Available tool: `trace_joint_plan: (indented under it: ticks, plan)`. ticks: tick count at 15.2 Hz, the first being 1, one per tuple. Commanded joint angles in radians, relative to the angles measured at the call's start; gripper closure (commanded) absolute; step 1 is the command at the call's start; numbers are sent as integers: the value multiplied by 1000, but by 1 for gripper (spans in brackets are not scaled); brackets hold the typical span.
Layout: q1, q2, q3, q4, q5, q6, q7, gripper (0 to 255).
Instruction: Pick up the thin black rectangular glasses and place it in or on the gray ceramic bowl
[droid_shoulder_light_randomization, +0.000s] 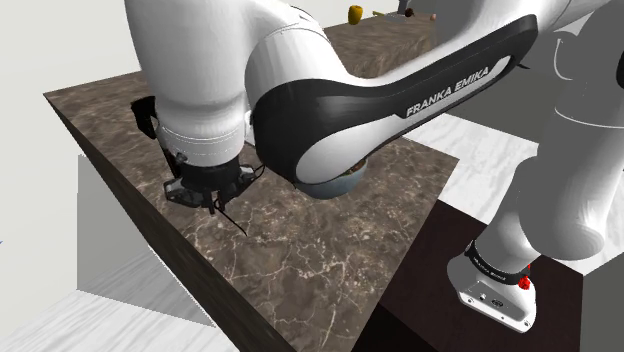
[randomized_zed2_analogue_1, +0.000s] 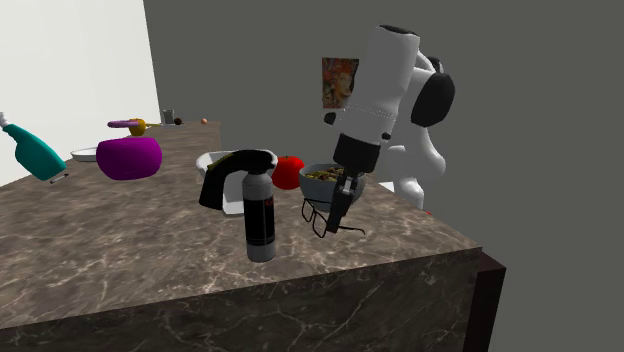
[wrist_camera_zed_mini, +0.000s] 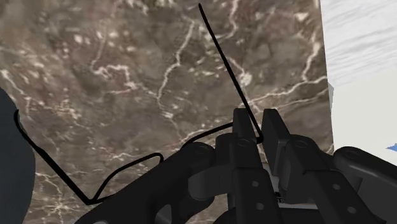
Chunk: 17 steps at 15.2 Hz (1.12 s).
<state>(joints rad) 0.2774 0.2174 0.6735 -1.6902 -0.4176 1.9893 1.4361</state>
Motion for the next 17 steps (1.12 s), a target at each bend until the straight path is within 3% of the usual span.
trace_joint_plan:
  ticks: [1, 17]
  plan:
    - [0, -6, 2, 18, 7, -22, -8, 255]
    - [27, 8, 13, 246, 18, -233, -60, 255]
